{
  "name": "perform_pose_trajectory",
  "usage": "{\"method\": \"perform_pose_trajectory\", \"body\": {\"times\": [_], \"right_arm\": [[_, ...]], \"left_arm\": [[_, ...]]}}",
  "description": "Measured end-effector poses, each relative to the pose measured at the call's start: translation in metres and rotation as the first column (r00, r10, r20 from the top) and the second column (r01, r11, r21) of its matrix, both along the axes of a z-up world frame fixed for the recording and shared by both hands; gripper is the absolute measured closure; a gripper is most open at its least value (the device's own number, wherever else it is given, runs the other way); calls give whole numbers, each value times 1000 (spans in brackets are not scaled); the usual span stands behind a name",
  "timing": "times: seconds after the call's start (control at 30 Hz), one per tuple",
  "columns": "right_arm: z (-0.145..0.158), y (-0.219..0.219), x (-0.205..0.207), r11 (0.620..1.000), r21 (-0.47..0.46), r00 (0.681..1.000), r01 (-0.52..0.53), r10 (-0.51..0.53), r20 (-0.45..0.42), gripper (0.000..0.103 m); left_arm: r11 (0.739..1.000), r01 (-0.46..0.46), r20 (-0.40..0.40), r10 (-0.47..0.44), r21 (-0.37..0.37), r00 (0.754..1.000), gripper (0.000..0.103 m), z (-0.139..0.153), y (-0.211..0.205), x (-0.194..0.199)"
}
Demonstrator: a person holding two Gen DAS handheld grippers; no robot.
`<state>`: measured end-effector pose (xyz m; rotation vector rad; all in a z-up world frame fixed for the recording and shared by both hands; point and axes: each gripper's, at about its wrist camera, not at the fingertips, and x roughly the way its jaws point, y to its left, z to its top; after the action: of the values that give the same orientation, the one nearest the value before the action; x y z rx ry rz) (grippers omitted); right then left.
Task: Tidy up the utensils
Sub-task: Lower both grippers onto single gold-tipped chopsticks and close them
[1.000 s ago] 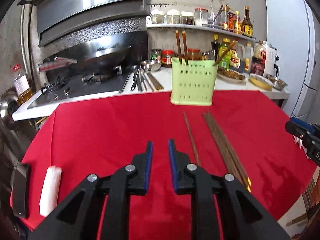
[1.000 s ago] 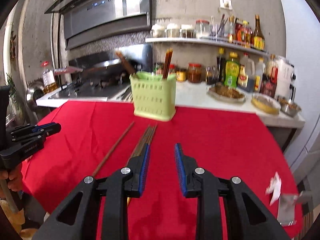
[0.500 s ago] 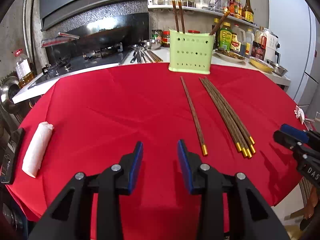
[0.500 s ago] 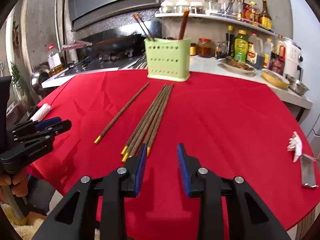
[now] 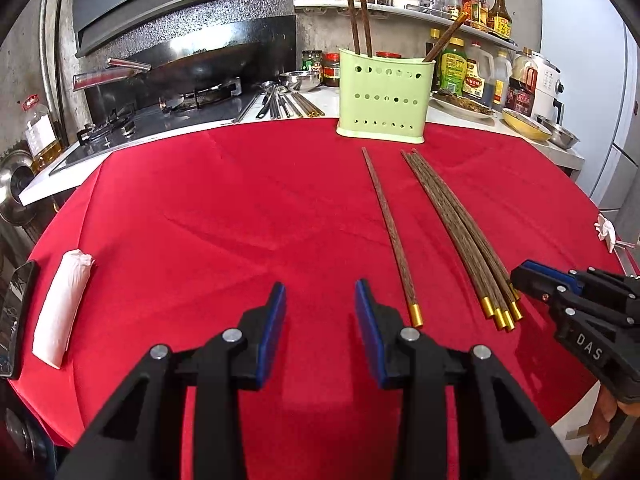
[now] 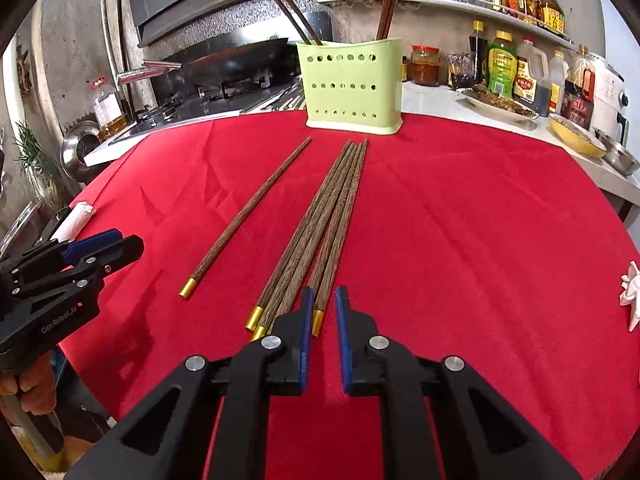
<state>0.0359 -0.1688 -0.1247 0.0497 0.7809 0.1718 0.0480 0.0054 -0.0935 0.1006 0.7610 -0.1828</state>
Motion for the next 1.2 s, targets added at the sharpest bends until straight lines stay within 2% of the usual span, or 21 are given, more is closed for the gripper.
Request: {"method": "perform_pose_trajectory", "body": {"times": [0.33,0.7,1.03,1.1,1.2], "right_arm": [[-5,-4,4,999,-51,1000,8,-8,-6,94],[-5,-51,-15,992,-65,994,109,-110,-17,96],[-6,-57,-15,992,-66,994,109,-111,-18,96],[-6,-56,-15,992,-64,994,108,-109,-17,96],[-6,-54,-15,992,-71,994,106,-107,-12,95]], "left_arm": [[1000,19,-21,-20,-8,1000,68,-2,-5,5],[995,92,-69,-95,-49,993,68,-7,-36,12],[990,137,-105,-139,-22,985,68,-18,-62,16],[991,134,-100,-134,-6,986,71,-20,-64,16],[992,123,-92,-121,18,988,87,-20,-61,16]]}}
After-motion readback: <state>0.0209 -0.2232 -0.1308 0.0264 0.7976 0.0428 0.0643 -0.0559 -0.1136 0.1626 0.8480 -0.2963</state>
